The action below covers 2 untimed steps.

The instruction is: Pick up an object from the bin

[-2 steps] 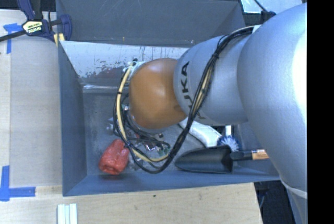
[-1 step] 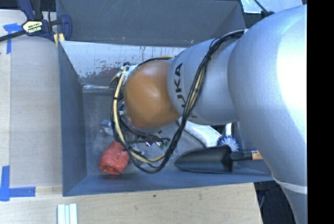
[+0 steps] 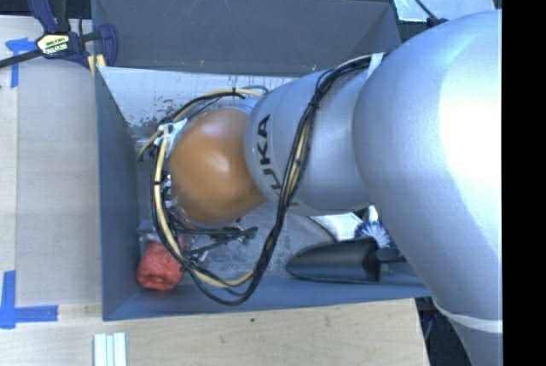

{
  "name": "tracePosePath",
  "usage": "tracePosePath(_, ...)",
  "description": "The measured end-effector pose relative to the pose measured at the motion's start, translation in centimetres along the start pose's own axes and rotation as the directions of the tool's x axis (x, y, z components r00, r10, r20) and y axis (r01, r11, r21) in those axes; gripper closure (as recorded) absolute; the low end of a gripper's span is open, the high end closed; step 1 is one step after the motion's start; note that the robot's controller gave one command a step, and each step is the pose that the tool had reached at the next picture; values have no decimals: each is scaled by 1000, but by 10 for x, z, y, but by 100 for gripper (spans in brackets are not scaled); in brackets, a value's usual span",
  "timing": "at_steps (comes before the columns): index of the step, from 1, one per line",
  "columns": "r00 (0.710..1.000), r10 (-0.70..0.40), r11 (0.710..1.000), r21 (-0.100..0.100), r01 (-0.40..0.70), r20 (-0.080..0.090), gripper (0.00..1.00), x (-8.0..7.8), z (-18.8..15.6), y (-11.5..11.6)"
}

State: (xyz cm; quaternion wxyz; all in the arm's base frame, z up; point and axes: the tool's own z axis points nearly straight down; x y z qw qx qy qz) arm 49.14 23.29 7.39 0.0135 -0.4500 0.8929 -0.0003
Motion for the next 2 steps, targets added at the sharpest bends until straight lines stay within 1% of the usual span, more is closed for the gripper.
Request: tracePosePath(2, 1000, 3, 1000, -1, -3, -1, 100, 0, -4, 0)
